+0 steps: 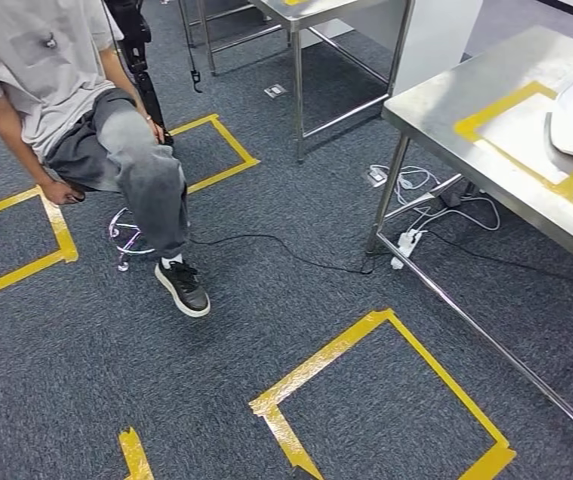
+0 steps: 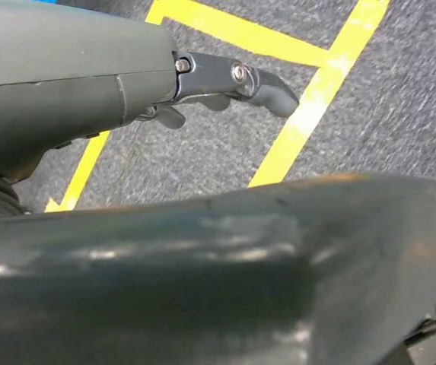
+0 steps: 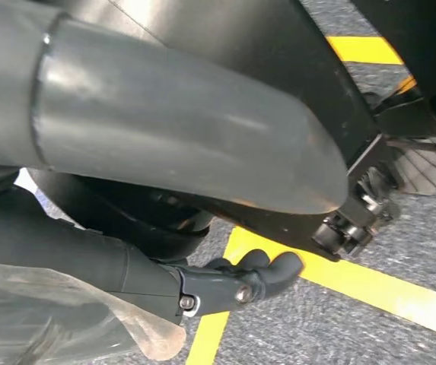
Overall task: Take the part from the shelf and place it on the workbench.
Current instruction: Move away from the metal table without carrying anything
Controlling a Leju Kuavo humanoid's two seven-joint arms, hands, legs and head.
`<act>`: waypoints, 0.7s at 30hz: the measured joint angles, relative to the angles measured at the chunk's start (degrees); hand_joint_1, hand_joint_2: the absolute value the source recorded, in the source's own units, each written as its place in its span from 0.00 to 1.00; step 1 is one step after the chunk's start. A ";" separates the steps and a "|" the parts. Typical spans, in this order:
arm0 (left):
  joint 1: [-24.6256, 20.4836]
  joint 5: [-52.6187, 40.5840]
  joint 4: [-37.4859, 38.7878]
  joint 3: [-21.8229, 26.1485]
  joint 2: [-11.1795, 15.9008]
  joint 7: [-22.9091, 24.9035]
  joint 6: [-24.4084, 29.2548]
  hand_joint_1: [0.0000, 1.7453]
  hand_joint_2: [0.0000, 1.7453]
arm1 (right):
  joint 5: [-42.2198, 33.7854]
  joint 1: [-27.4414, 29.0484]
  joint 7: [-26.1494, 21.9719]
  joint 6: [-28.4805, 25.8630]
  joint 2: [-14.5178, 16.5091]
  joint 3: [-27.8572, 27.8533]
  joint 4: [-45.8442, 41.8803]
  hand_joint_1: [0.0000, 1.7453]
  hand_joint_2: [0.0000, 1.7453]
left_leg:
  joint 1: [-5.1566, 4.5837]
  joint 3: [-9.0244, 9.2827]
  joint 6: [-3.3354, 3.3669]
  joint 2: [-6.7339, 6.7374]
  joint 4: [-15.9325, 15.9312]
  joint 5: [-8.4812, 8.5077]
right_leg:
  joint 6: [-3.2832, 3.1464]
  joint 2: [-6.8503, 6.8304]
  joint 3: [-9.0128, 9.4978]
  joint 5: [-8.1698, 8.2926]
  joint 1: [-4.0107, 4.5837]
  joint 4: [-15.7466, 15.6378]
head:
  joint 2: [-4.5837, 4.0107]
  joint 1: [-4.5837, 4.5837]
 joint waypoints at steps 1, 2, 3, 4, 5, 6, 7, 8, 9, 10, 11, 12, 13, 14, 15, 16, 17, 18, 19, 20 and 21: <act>0.11 -0.01 0.02 0.00 0.01 0.04 0.00 0.00 0.00 | -0.01 -0.05 0.02 0.01 0.08 0.04 -0.01 0.00 0.00 | 0.05 -0.17 -0.30 -0.01 0.11 0.01 | -0.34 -0.69 0.18 0.20 -0.02 -0.16 | 0.00 0.01; 0.18 -0.02 0.04 0.00 0.01 0.08 -0.02 0.00 0.00 | 0.00 -0.07 0.07 0.02 0.14 0.08 -0.01 0.00 0.00 | 0.00 -0.55 -0.59 0.97 0.88 -0.49 | -0.72 -1.46 0.35 0.38 -0.07 -0.37 | 0.00 -0.17; 0.17 -0.04 0.06 0.00 0.02 0.13 -0.04 0.00 0.00 | 0.01 -0.03 0.11 0.03 0.21 0.10 -0.01 0.00 0.00 | -0.06 -1.35 -0.87 2.42 2.66 -1.57 | -1.06 -2.35 0.51 0.50 -0.12 -0.59 | 0.00 -0.31; 0.12 -0.06 0.06 0.00 0.03 0.16 -0.08 0.00 0.00 | 0.03 0.07 0.16 0.03 0.24 0.11 -0.01 0.00 0.00 | -0.06 -2.66 -1.12 4.22 5.55 -3.21 | -1.31 -3.28 0.64 0.52 -0.10 -0.71 | 0.00 -0.47; 0.06 -0.09 0.06 0.00 0.02 0.17 -0.11 0.00 0.00 | 0.04 0.18 0.21 0.03 0.22 0.11 -0.01 0.00 0.00 | 0.01 -4.41 -1.40 5.64 9.34 -5.07 | -1.46 -4.19 0.68 0.45 -0.01 -0.74 | 0.00 -0.62; 0.03 -0.10 0.06 -0.01 0.02 0.18 -0.14 0.00 0.00 | 0.06 0.28 0.26 0.03 0.20 0.11 -0.01 0.00 0.00 | 0.17 -6.07 -1.58 6.22 12.96 -6.55 | -1.52 -5.09 0.69 0.36 0.08 -0.73 | 0.00 -0.61; 0.06 -0.12 0.06 -0.01 0.03 0.21 -0.15 0.00 0.00 | 0.08 0.35 0.34 0.03 0.17 0.11 -0.01 0.00 0.00 | 0.31 -7.14 -1.68 6.47 15.38 -7.20 | -1.55 -5.93 0.73 0.25 0.14 -0.72 | 0.00 -0.62; 0.12 -0.13 0.06 -0.01 0.04 0.23 -0.15 0.00 0.00 | 0.08 0.38 0.44 0.03 0.14 0.11 -0.01 0.00 0.00 | 0.41 -7.19 -1.71 6.61 15.74 -6.73 | -1.54 -6.72 0.82 0.13 0.18 -0.72 | 0.00 -0.61; 0.18 -0.14 0.06 -0.01 0.08 0.26 -0.15 0.00 0.00 | 0.09 0.41 0.53 0.03 0.13 0.11 -0.01 0.00 0.00 | 0.45 -6.04 -1.66 6.82 13.72 -5.23 | -1.49 -7.42 1.00 -0.03 0.21 -0.72 | 0.00 -0.61; 0.22 -0.14 0.06 0.00 0.11 0.28 -0.15 0.00 0.00 | 0.09 0.45 0.61 0.03 0.11 0.11 -0.02 0.00 0.00 | 0.42 -4.03 -1.52 7.45 9.99 -3.19 | -1.39 -8.07 1.25 -0.24 0.23 -0.72 | 0.00 -0.62; 0.18 -0.15 0.06 -0.01 0.13 0.29 -0.15 0.00 0.00 | 0.08 0.52 0.67 0.03 0.11 0.11 -0.02 0.00 0.00 | 0.15 -1.91 -1.31 8.70 6.16 -1.83 | -1.20 -8.62 1.35 -0.48 0.35 -0.75 | 0.00 -0.62; 0.08 -0.17 0.06 -0.01 0.12 0.29 -0.15 0.00 0.00 | 0.09 0.59 0.70 0.02 0.09 0.11 -0.03 0.00 0.00 | -0.12 -0.28 -0.96 9.85 2.97 -1.09 | -0.92 -9.09 1.42 -0.74 0.52 -0.73 | 0.00 -0.66; -0.01 -0.18 0.06 -0.02 0.10 0.29 -0.15 0.00 0.00 | 0.10 0.66 0.71 0.02 0.06 0.11 -0.03 0.00 0.00 | -0.40 0.59 -0.59 10.77 1.16 -1.03 | -0.64 -9.56 1.40 -0.99 0.71 -0.75 | 0.00 -0.60; -0.06 -0.19 0.06 -0.02 0.09 0.29 -0.15 0.00 0.00 | 0.10 0.70 0.73 0.01 0.03 0.11 -0.03 0.00 0.00 | -0.65 0.78 -0.23 11.11 0.62 -1.50 | -0.36 -10.04 1.37 -1.17 0.89 -0.84 | 0.00 -0.52; -0.03 -0.20 0.06 -0.02 0.09 0.29 -0.15 0.00 0.00 | 0.10 0.72 0.76 0.01 0.00 0.11 -0.03 0.00 0.00 | -0.66 0.73 0.18 10.65 0.33 -1.54 | -0.13 -10.59 1.69 -1.32 1.01 -0.92 | 0.00 -0.46; 0.08 -0.20 0.06 -0.02 0.10 0.29 -0.15 0.00 0.00 | 0.09 0.72 0.79 0.01 -0.02 0.11 -0.03 0.00 0.00 | -0.53 0.73 0.53 10.13 0.22 -1.48 | 0.09 -10.63 1.83 -1.53 1.00 -0.96 | 0.00 -0.36; 0.17 -0.20 0.06 -0.02 0.09 0.29 -0.15 0.00 0.00 | 0.09 0.71 0.75 0.01 -0.04 0.11 -0.03 0.00 0.00 | -0.38 0.79 0.88 9.56 0.05 -1.40 | 0.30 -9.74 1.79 -2.05 0.94 -0.48 | 0.00 -0.28; 0.18 -0.20 0.06 -0.02 0.08 0.29 -0.15 0.00 0.00 | 0.08 0.63 0.68 0.01 -0.07 0.12 -0.03 0.00 0.00 | -0.21 0.84 1.24 8.99 -0.14 -1.26 | 0.48 -8.32 1.16 -3.11 0.88 1.16 | 0.00 -0.15; 0.12 -0.20 0.06 -0.02 0.03 0.29 -0.15 0.00 0.00 | 0.08 0.52 0.56 0.02 -0.09 0.13 -0.03 0.00 0.00 | -0.08 0.89 1.53 8.45 -0.25 -1.18 | 0.64 -6.62 -0.32 -4.67 0.79 4.09 | 0.00 -0.01; 0.04 -0.21 0.06 -0.02 -0.01 0.29 -0.15 0.00 0.00 | 0.08 0.34 0.41 0.02 -0.11 0.14 -0.04 0.00 0.00 | -0.11 0.89 1.73 7.84 -0.26 -1.18 | 0.73 -5.29 -2.29 -6.49 0.77 8.14 | 0.00 0.12; -0.04 -0.21 0.06 -0.02 -0.04 0.30 -0.15 0.00 0.00 | 0.07 0.13 0.33 0.03 -0.11 0.15 -0.04 0.00 0.00 | -0.16 0.91 1.87 7.16 -0.26 -1.20 | 0.80 -4.75 -4.51 -8.01 0.78 12.41 | 0.00 0.18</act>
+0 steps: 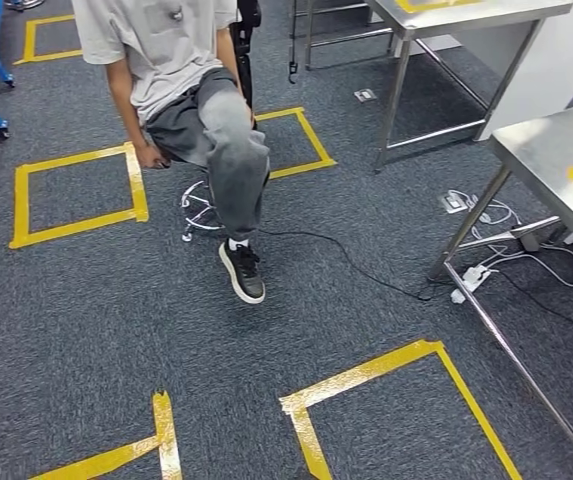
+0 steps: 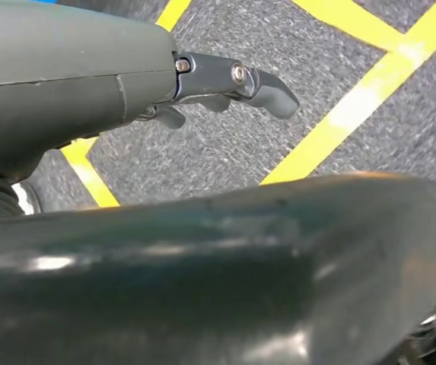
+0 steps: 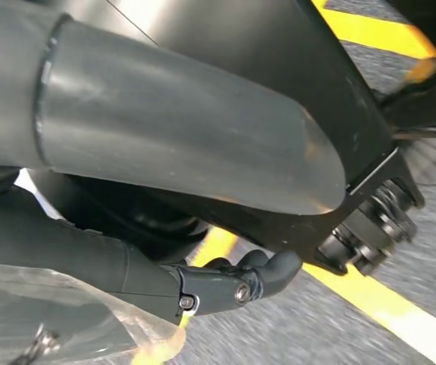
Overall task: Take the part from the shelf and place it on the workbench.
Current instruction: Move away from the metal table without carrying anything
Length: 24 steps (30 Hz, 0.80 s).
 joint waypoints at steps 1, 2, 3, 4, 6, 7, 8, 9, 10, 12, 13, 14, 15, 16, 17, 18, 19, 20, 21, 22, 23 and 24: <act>-0.02 -0.01 0.00 0.00 -0.03 0.00 0.00 0.00 0.00 | 0.01 -0.19 -0.07 0.00 -0.01 0.00 -0.01 0.00 0.00 | -0.05 0.08 0.06 -0.72 0.00 -0.03 | 0.03 0.16 -1.82 -0.69 0.01 3.16 | 0.00 -0.02; 0.01 -0.01 0.00 0.00 -0.03 0.01 0.00 0.00 0.00 | 0.00 -0.36 -0.09 0.00 -0.01 0.00 -0.01 0.00 0.00 | -0.09 0.20 0.08 -1.55 0.01 -0.06 | 0.01 0.21 -2.83 -0.18 0.02 4.37 | 0.00 -0.01; 0.03 -0.01 0.00 0.00 -0.04 0.00 0.00 0.00 0.00 | -0.01 -0.47 -0.09 0.01 -0.01 0.00 -0.01 0.00 0.00 | -0.09 0.37 0.06 -2.44 0.03 -0.10 | -0.01 0.33 -2.77 1.53 -0.02 3.25 | 0.00 -0.01; 0.04 -0.01 0.00 0.00 -0.05 0.00 0.00 0.00 0.00 | -0.01 -0.49 -0.09 0.04 -0.01 0.00 -0.01 0.00 0.00 | -0.08 0.57 0.00 -3.38 0.05 -0.16 | -0.06 0.78 -1.72 4.13 -0.13 -0.02 | 0.00 -0.01; -0.03 0.00 0.00 0.00 -0.07 0.00 0.00 0.00 0.00 | -0.01 -0.37 -0.13 0.17 0.01 0.00 0.03 0.00 0.00 | -0.10 0.64 -0.30 -5.18 0.29 -0.31 | -0.13 3.72 1.08 8.24 -0.65 -7.69 | 0.00 0.00; -0.10 0.00 0.00 0.00 -0.08 0.02 0.00 0.00 0.00 | 0.01 -0.32 -0.14 0.22 0.03 0.01 0.05 0.00 0.00 | -0.10 0.40 -0.58 -5.92 0.42 -0.29 | -0.22 5.06 2.15 9.01 -0.85 -10.27 | 0.00 0.00; -0.09 0.00 0.00 0.00 -0.06 0.03 0.00 0.00 0.00 | 0.02 -0.30 -0.16 0.27 0.05 0.01 0.07 0.00 0.00 | -0.06 0.05 -0.91 -6.57 0.51 -0.20 | -0.35 6.00 2.64 8.94 -0.96 -11.40 | 0.00 0.00; -0.05 0.00 0.00 0.00 -0.05 0.05 0.00 0.00 0.00 | 0.01 -0.34 -0.18 0.29 0.08 0.02 0.08 0.00 0.00 | -0.01 -0.27 -1.29 -7.20 0.55 -0.02 | -0.56 5.88 2.89 8.80 -0.93 -11.87 | 0.00 -0.01; 0.05 -0.01 0.01 0.00 -0.02 0.05 0.00 0.00 0.00 | 0.01 -0.38 -0.16 0.31 0.15 0.03 0.08 0.00 0.00 | 0.11 -0.50 -1.65 -7.72 0.50 0.12 | -0.87 5.21 3.08 8.83 -0.92 -12.02 | 0.00 0.00; 0.18 -0.01 0.02 0.00 0.01 0.07 0.00 0.00 0.00 | 0.02 -0.39 -0.06 0.34 0.28 0.05 0.07 0.00 0.00 | -0.01 -1.20 -2.23 -5.74 1.98 -0.82 | -1.47 3.62 3.52 9.09 -1.02 -12.56 | 0.00 -0.25; 0.12 -0.01 0.02 0.00 0.03 0.07 0.00 0.00 0.00 | 0.05 -0.31 0.01 0.34 0.33 0.06 0.05 0.00 0.00 | -0.07 -2.24 -2.51 -4.01 4.31 -2.18 | -1.75 2.62 3.77 9.12 -1.06 -12.80 | 0.00 -0.41; 0.05 -0.01 0.02 0.00 0.02 0.08 0.00 0.00 0.00 | 0.08 -0.20 0.08 0.34 0.32 0.07 0.05 0.00 0.00 | -0.06 -3.72 -2.79 -2.10 7.57 -3.89 | -1.94 1.63 3.96 9.04 -0.96 -12.88 | 0.00 -0.58; -0.01 -0.01 0.02 0.00 0.03 0.09 0.00 0.00 0.00 | 0.09 -0.09 0.15 0.33 0.30 0.07 0.04 0.00 0.00 | 0.12 -5.47 -3.05 -1.23 11.28 -5.56 | -2.08 0.63 4.06 8.92 -0.86 -12.88 | 0.00 -0.67; 0.00 -0.02 0.02 0.00 0.03 0.10 0.00 0.00 0.00 | 0.10 -0.02 0.23 0.32 0.27 0.07 0.04 0.00 0.00 | 0.33 -6.98 -3.27 -0.83 14.43 -6.67 | -2.17 -0.33 4.12 8.79 -0.77 -12.87 | 0.00 -0.66; 0.06 -0.02 0.02 0.00 0.04 0.13 0.00 0.00 0.00 | 0.10 0.02 0.31 0.31 0.24 0.06 0.04 0.00 0.00 | 0.54 -7.66 -3.43 -0.67 15.91 -6.75 | -2.20 -1.17 4.22 8.66 -0.72 -12.86 | 0.00 -0.67; 0.14 -0.02 0.02 0.00 0.07 0.15 0.00 0.00 0.00 | 0.10 0.04 0.39 0.31 0.21 0.05 0.04 0.00 0.00 | 0.70 -7.33 -3.55 -0.51 15.33 -5.77 | -2.17 -1.94 4.36 8.51 -0.69 -12.86 | 0.00 -0.66; 0.21 -0.02 0.02 0.00 0.09 0.17 0.00 0.00 0.00 | 0.10 0.08 0.45 0.31 0.20 0.05 0.04 0.00 0.00 | 0.81 -5.90 -3.59 -0.13 12.57 -3.90 | -2.10 -2.61 4.60 8.34 -0.68 -12.85 | 0.00 -0.67; 0.23 -0.02 0.02 0.00 0.12 0.19 0.00 0.00 0.00 | 0.10 0.15 0.49 0.31 0.18 0.04 0.04 0.00 0.00 | 0.81 -3.87 -3.57 0.95 8.67 -2.01 | -1.94 -3.23 4.89 8.10 -0.66 -12.86 | 0.00 -0.66; 0.18 -0.03 0.02 0.00 0.12 0.20 0.00 0.00 0.00 | 0.10 0.23 0.52 0.31 0.15 0.04 0.04 0.00 0.00 | 0.54 -2.02 -3.43 2.50 5.00 -0.75 | -1.68 -3.76 5.04 7.83 -0.48 -12.82 | 0.00 -0.72; 0.07 -0.06 0.02 0.00 0.10 0.21 -0.01 0.00 0.00 | 0.10 0.31 0.54 0.31 0.11 0.05 0.03 0.00 0.00 | 0.28 -0.74 -3.12 3.84 2.42 -0.17 | -1.39 -4.20 5.20 7.59 -0.30 -12.81 | 0.00 -0.73; 0.00 -0.11 0.02 0.00 0.08 0.23 -0.01 0.00 0.00 | 0.10 0.39 0.55 0.31 0.07 0.05 0.03 0.00 0.00 | 0.01 -0.23 -2.77 4.80 1.17 -0.27 | -1.09 -4.65 5.30 7.40 -0.08 -12.83 | 0.00 -0.67; -0.02 -0.17 0.02 0.00 0.06 0.25 -0.02 0.00 0.00 | 0.11 0.43 0.57 0.31 0.04 0.05 0.02 0.00 0.00 | -0.24 -0.26 -2.38 4.87 0.94 -0.52 | -0.83 -5.16 5.41 7.27 0.10 -12.91 | 0.00 -0.60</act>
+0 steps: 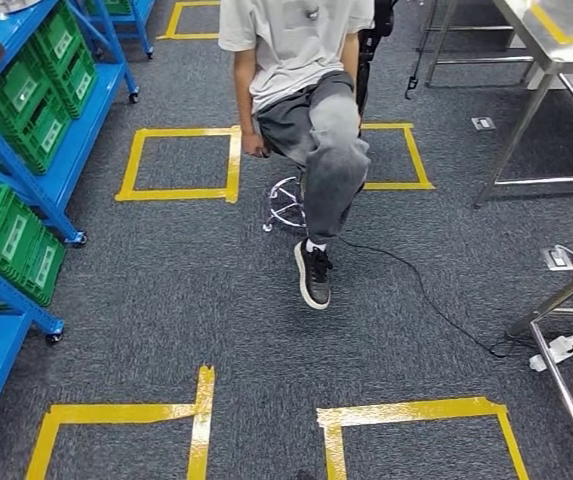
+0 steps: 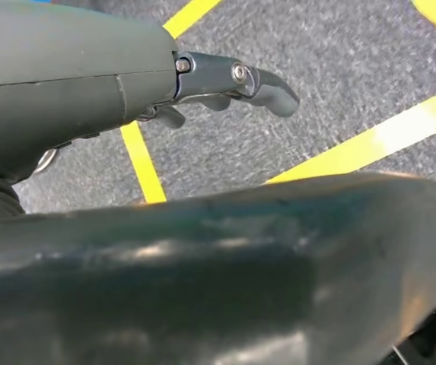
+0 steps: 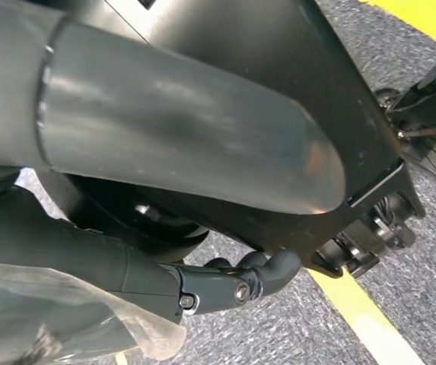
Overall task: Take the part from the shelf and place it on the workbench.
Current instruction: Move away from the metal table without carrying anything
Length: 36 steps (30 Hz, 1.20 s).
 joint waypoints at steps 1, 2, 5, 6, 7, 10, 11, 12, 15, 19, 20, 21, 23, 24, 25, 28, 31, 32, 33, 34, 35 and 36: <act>0.02 -0.07 0.00 0.00 0.01 0.03 -0.01 0.00 0.00 | 0.01 0.02 0.03 0.00 -0.01 0.00 -0.01 0.00 0.00 | 0.07 -0.07 0.43 -0.63 -0.12 -0.01 | 0.25 -0.59 0.28 -0.12 0.05 -0.14 | 0.00 0.10; 0.12 -0.12 0.00 0.00 0.01 0.06 -0.01 0.00 0.00 | 0.02 0.05 0.07 -0.01 -0.04 0.00 -0.03 0.00 0.00 | 0.18 0.01 0.80 -1.33 -0.34 0.06 | 0.50 -0.67 0.37 -0.42 0.04 -0.10 | 0.00 0.22; 0.05 -0.20 0.01 0.01 -0.03 0.12 -0.05 0.00 0.00 | -0.01 -0.17 -0.12 0.00 -0.11 0.03 -0.07 0.00 0.00 | 0.55 0.43 1.83 -3.34 -0.88 0.27 | 0.97 3.09 -2.27 -3.81 -0.04 5.37 | 0.00 0.74; -0.06 -0.22 0.02 0.01 -0.06 0.13 -0.09 0.00 0.00 | -0.02 -0.35 -0.24 0.01 -0.10 0.04 -0.07 0.00 0.00 | 0.52 0.44 2.03 -3.98 -0.90 0.23 | 0.97 4.39 -4.33 -5.57 -0.01 9.39 | 0.00 0.91; -0.12 -0.24 0.02 0.01 -0.09 0.15 -0.14 0.00 0.00 | -0.01 -0.56 -0.31 0.02 -0.10 0.05 -0.07 0.00 0.00 | 0.44 0.46 2.15 -4.71 -0.90 0.17 | 0.94 5.02 -6.43 -6.90 0.01 13.31 | 0.00 1.01; -0.01 -0.27 0.02 0.00 -0.10 0.31 -0.24 0.00 0.00 | 0.00 -0.93 -0.33 0.08 -0.11 0.07 -0.07 0.00 0.00 | 0.29 0.75 2.21 -7.14 -0.86 0.09 | 0.68 5.47 -8.15 -4.82 0.04 14.94 | 0.00 0.99; 0.02 -0.30 0.02 0.00 -0.12 0.36 -0.26 0.00 0.00 | -0.01 -0.92 -0.30 0.15 -0.11 0.08 -0.07 0.00 0.00 | 0.30 0.88 2.14 -8.00 -0.84 0.05 | 0.58 5.97 -6.87 -2.35 -0.05 11.57 | 0.00 0.99; -0.01 -0.32 0.02 0.00 -0.13 0.38 -0.28 0.00 0.00 | -0.03 -0.85 -0.27 0.23 -0.10 0.13 -0.05 0.00 0.00 | 0.21 0.91 2.00 -8.80 -0.72 -0.01 | 0.54 7.11 -5.43 -0.33 -0.19 7.89 | 0.00 1.02; -0.09 -0.37 0.02 0.00 -0.15 0.39 -0.34 0.00 0.00 | -0.04 -0.71 -0.26 0.48 -0.05 0.35 -0.02 0.00 0.00 | 0.05 0.32 1.25 -10.61 -0.36 0.09 | 0.29 9.48 -2.58 1.21 -0.62 1.31 | 0.00 1.06; 0.10 -0.39 0.02 0.00 -0.08 0.42 -0.34 0.00 0.00 | -0.04 -0.78 -0.19 0.54 0.20 0.44 -0.02 0.00 0.00 | 0.18 -0.98 0.20 -9.60 1.72 -1.20 | -0.81 7.34 -1.79 1.41 -0.75 0.54 | 0.00 0.76; 0.03 -0.40 0.02 0.00 -0.07 0.42 -0.33 0.00 0.00 | -0.03 -0.68 -0.14 0.53 0.24 0.45 -0.02 0.00 0.00 | 0.22 -2.21 -0.10 -8.16 4.40 -2.70 | -1.10 6.53 -1.60 1.36 -0.78 0.41 | 0.00 0.60; -0.02 -0.42 0.02 0.00 -0.07 0.42 -0.33 0.00 0.00 | -0.02 -0.58 -0.09 0.53 0.22 0.45 -0.03 0.00 0.00 | 0.26 -3.92 -0.40 -6.76 8.07 -4.43 | -1.33 5.74 -1.45 1.22 -0.69 0.37 | 0.00 0.42; 0.03 -0.44 0.02 0.00 -0.06 0.42 -0.33 0.00 0.00 | -0.01 -0.41 0.02 0.52 0.19 0.44 -0.04 0.00 0.00 | 0.49 -7.09 -0.79 -5.67 14.70 -6.64 | -1.66 4.11 -1.20 0.89 -0.49 0.37 | 0.00 0.39; 0.11 -0.44 0.02 0.00 -0.04 0.42 -0.33 0.00 0.00 | -0.01 -0.39 0.09 0.52 0.17 0.44 -0.04 0.00 0.00 | 0.57 -7.55 -0.84 -5.49 15.65 -6.32 | -1.71 3.41 -1.03 0.73 -0.40 0.38 | 0.00 0.38; 0.17 -0.44 0.02 0.00 -0.02 0.42 -0.33 0.00 0.00 | -0.01 -0.37 0.15 0.52 0.15 0.44 -0.04 0.00 0.00 | 0.59 -6.92 -0.77 -5.32 14.34 -4.92 | -1.70 2.75 -0.79 0.54 -0.32 0.37 | 0.00 0.38; 0.13 -0.44 0.02 0.00 0.02 0.42 -0.33 0.00 0.00 | 0.00 -0.14 0.26 0.51 0.15 0.44 -0.04 0.00 0.00 | -0.14 -1.55 0.23 -1.99 3.77 0.09 | -1.35 1.08 0.14 -0.29 -0.01 0.33 | 0.00 0.37; -0.03 -0.44 0.02 0.01 0.04 0.42 -0.33 0.00 0.00 | 0.04 0.07 0.31 0.47 0.10 0.44 -0.06 0.00 0.00 | -1.02 0.02 1.08 0.08 0.18 -0.20 | -0.72 -0.55 0.55 -0.85 0.51 0.20 | 0.00 0.36; 0.03 -0.44 0.02 0.01 0.04 0.43 -0.33 0.00 0.00 | 0.04 0.08 0.34 0.45 0.07 0.43 -0.08 0.00 0.00 | -0.87 0.07 1.26 -0.59 -0.18 -0.24 | -0.51 -0.99 0.71 -1.02 0.58 0.12 | 0.00 0.38; 0.12 -0.44 0.02 0.01 0.05 0.43 -0.33 0.00 0.00 | 0.04 0.10 0.32 0.45 0.03 0.43 -0.10 0.00 0.00 | -0.67 0.18 1.45 -1.30 -0.45 -0.13 | -0.25 -0.39 0.66 -1.39 0.55 0.37 | 0.00 0.45; 0.15 -0.44 0.02 0.01 0.04 0.43 -0.33 0.00 0.00 | 0.05 0.05 0.26 0.45 0.00 0.44 -0.13 0.00 0.00 | -0.42 0.32 1.69 -1.98 -0.72 0.00 | 0.02 0.90 0.16 -2.19 0.48 1.48 | 0.00 0.51; 0.09 -0.45 0.02 0.01 0.00 0.43 -0.33 0.00 0.00 | 0.03 -0.07 0.15 0.45 -0.04 0.45 -0.15 0.00 0.00 | -0.15 0.48 1.95 -2.71 -0.96 0.11 | 0.31 2.54 -1.03 -3.54 0.38 3.94 | 0.00 0.62; 0.00 -0.47 0.02 0.01 -0.05 0.43 -0.33 0.00 0.00 | 0.02 -0.23 0.01 0.46 -0.07 0.46 -0.15 0.00 0.00 | -0.05 0.53 2.14 -3.39 -0.99 0.13 | 0.54 4.21 -2.87 -5.14 0.24 7.53 | 0.00 0.72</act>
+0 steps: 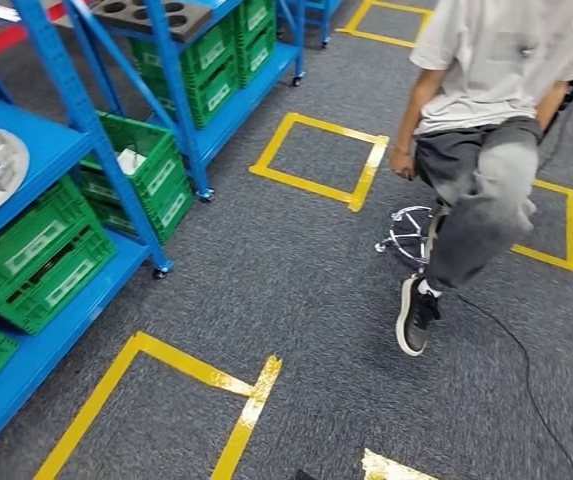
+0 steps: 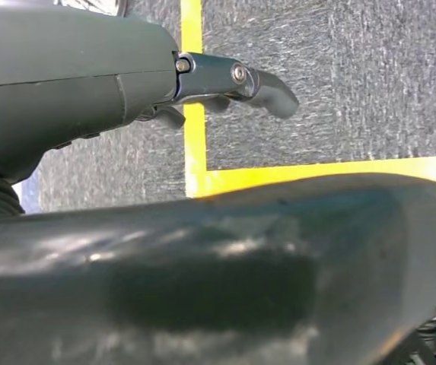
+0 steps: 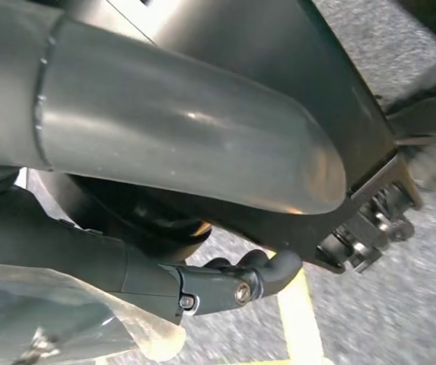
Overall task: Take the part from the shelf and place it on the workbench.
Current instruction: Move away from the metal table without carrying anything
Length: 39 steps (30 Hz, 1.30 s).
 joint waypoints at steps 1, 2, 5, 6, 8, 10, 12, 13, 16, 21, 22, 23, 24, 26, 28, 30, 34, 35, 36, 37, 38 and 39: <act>-0.11 -0.02 0.00 -0.01 -0.04 0.00 0.00 0.00 0.00 | -0.02 -0.21 -0.09 0.01 -0.01 0.01 -0.01 0.00 0.00 | 0.03 0.02 0.13 -0.73 0.01 -0.01 | 0.18 0.76 -2.12 -1.52 -0.08 4.07 | 0.00 0.03; -0.15 -0.04 0.00 -0.01 -0.08 -0.01 0.00 0.00 0.00 | -0.03 -0.43 -0.14 0.02 -0.02 0.01 -0.01 0.00 0.00 | 0.05 0.08 0.19 -1.54 0.01 -0.04 | 0.35 1.04 -4.03 -2.34 -0.12 7.45 | 0.00 0.04; -0.04 -0.06 0.00 0.01 -0.11 -0.01 0.00 0.00 0.00 | -0.04 -0.77 -0.15 0.02 -0.03 0.01 -0.02 0.00 0.00 | 0.22 0.52 0.04 -4.18 0.11 -0.17 | 0.67 1.46 -4.47 1.72 -0.39 5.73 | 0.00 0.02; -0.02 -0.06 0.00 0.01 -0.13 0.00 -0.01 0.00 0.00 | -0.04 -0.71 -0.15 0.03 -0.03 0.01 -0.02 0.00 0.00 | 0.31 0.64 -0.15 -5.06 0.20 -0.29 | 0.83 2.50 -3.09 4.05 -0.67 2.04 | 0.00 0.04; -0.12 -0.07 0.00 0.01 -0.13 0.00 -0.01 0.00 0.00 | -0.05 -0.55 -0.21 0.07 0.01 0.01 0.04 0.00 0.00 | 0.34 0.32 -0.75 -6.65 0.68 -0.39 | 0.91 5.54 -0.64 6.43 -1.22 -4.00 | 0.00 0.06; -0.09 -0.14 0.01 0.00 -0.11 0.01 -0.01 0.00 0.00 | -0.05 -0.56 -0.29 0.10 0.07 0.01 0.10 0.00 0.00 | 0.38 -0.38 -1.50 -7.94 0.93 -0.10 | 0.38 6.80 0.21 6.14 -1.35 -5.70 | 0.00 0.03; 0.11 -0.21 0.02 -0.01 -0.07 0.02 -0.02 0.00 0.00 | -0.05 -0.66 -0.26 0.11 0.20 0.01 0.10 0.00 0.00 | 0.47 -0.75 -2.12 -8.56 1.01 -0.01 | -0.41 5.50 0.58 6.23 -1.44 -6.15 | 0.00 -0.03; 0.12 -0.21 0.02 -0.01 -0.05 0.02 -0.01 0.00 0.00 | -0.05 -0.67 -0.19 0.11 0.27 0.01 0.09 0.00 0.00 | 0.46 -1.15 -2.41 -7.66 1.87 -0.58 | -0.81 4.72 0.73 6.33 -1.50 -6.34 | 0.00 -0.27; -0.05 -0.21 0.02 -0.01 -0.03 0.02 0.00 0.00 0.00 | -0.03 -0.45 -0.02 0.08 0.33 0.01 0.08 0.00 0.00 | 0.63 -5.12 -3.33 -2.99 10.58 -5.03 | -1.77 1.97 1.05 6.24 -1.38 -6.63 | 0.00 -0.96; 0.18 -0.21 0.02 -0.01 0.05 0.02 -0.01 0.00 0.00 | -0.02 -0.20 0.22 0.06 0.19 0.01 0.07 0.00 0.00 | 0.97 -4.48 -3.44 -1.29 10.12 -2.29 | -1.97 -1.69 1.76 5.60 -0.91 -6.62 | 0.00 -0.96; 0.14 -0.22 0.02 -0.01 0.07 0.02 -0.01 0.00 0.00 | -0.03 -0.14 0.26 0.09 0.19 0.01 0.07 0.00 0.00 | 0.71 -2.54 -3.15 -0.20 6.44 -1.02 | -1.88 -2.21 2.00 5.44 -0.79 -6.68 | 0.00 -0.95; 0.05 -0.26 0.02 -0.01 0.06 0.02 -0.01 0.00 0.00 | -0.03 -0.06 0.32 0.19 0.19 0.01 0.06 0.00 0.00 | 0.39 -0.93 -2.75 0.85 3.22 -0.15 | -1.68 -2.71 2.17 5.25 -0.63 -6.68 | 0.00 -0.96; -0.04 -0.30 0.02 -0.01 0.05 0.02 -0.01 0.00 0.00 | -0.03 0.00 0.45 0.37 0.18 0.01 0.05 0.00 0.00 | 0.08 -0.20 -2.40 1.69 1.63 -0.10 | -1.43 -3.17 2.27 5.13 -0.49 -6.72 | 0.00 -0.92; -0.06 -0.39 0.02 -0.01 0.05 0.03 -0.02 0.00 0.00 | -0.03 -0.02 0.86 1.01 0.16 0.01 0.01 0.00 0.00 | -0.27 -0.08 -1.73 1.73 0.90 -0.46 | -0.84 -4.10 2.51 4.97 -0.29 -6.92 | 0.00 -0.84; 0.10 -0.46 0.02 -0.01 0.02 0.07 -0.02 0.00 0.00 | -0.07 -0.15 1.27 1.67 0.11 0.01 -0.08 0.00 0.00 | 0.13 0.22 -1.14 0.71 0.30 -0.21 | -0.24 -3.52 2.52 4.37 -0.27 -6.62 | 0.00 -0.66; -0.01 -0.59 0.02 -0.01 -0.09 0.10 -0.04 0.00 0.00 | -0.12 -0.47 1.42 2.25 0.05 0.01 -0.15 0.00 0.00 | 0.58 0.55 -0.61 -0.31 -0.34 0.14 | 0.26 -0.85 0.67 2.03 -0.29 -2.74 | 0.00 -0.35; -0.15 -0.93 0.02 -0.01 -0.25 0.15 -0.11 0.00 0.00 | -0.19 -1.16 1.41 2.78 -0.04 0.03 -0.20 0.00 0.00 | 0.52 0.58 -0.29 -2.88 -0.32 0.15 | 0.65 1.19 -5.12 -1.16 -0.27 8.45 | 0.00 -0.15; -0.11 -0.95 0.02 -0.01 -0.26 0.16 -0.14 0.00 0.00 | -0.21 -1.27 1.43 2.91 -0.05 0.02 -0.20 0.00 0.00 | 0.54 0.65 -0.31 -3.70 -0.27 0.14 | 0.68 1.29 -4.75 0.51 -0.34 7.12 | 0.00 -0.16; -0.10 -0.96 0.02 -0.01 -0.30 0.17 -0.16 0.00 0.00 | -0.24 -1.29 1.45 3.06 -0.06 0.02 -0.20 0.00 0.00 | 0.59 0.72 -0.37 -4.52 -0.22 0.11 | 0.71 1.64 -3.57 2.84 -0.48 4.06 | 0.00 -0.16; -0.10 -0.98 0.02 -0.01 -0.33 0.17 -0.17 0.00 0.00 | -0.26 -1.21 1.41 3.19 -0.07 0.02 -0.19 0.00 0.00 | 0.62 0.69 -0.54 -5.37 -0.13 0.08 | 0.78 2.96 -2.08 4.69 -0.73 0.44 | 0.00 -0.13; -0.17 -1.00 0.02 -0.01 -0.35 0.17 -0.18 0.00 0.00 | -0.30 -1.11 1.26 3.27 -0.08 0.02 -0.17 0.00 0.00 | 0.61 0.47 -0.78 -6.18 0.18 0.04 | 0.78 4.61 -0.72 5.81 -1.05 -2.98 | 0.00 -0.13; -0.23 -1.02 0.02 -0.01 -0.39 0.17 -0.21 0.00 0.00 | -0.32 -0.99 1.10 3.29 -0.08 0.02 -0.16 0.00 0.00 | 0.62 0.10 -1.13 -6.88 0.38 0.11 | 0.60 6.01 0.22 6.17 -1.24 -5.09 | 0.00 -0.13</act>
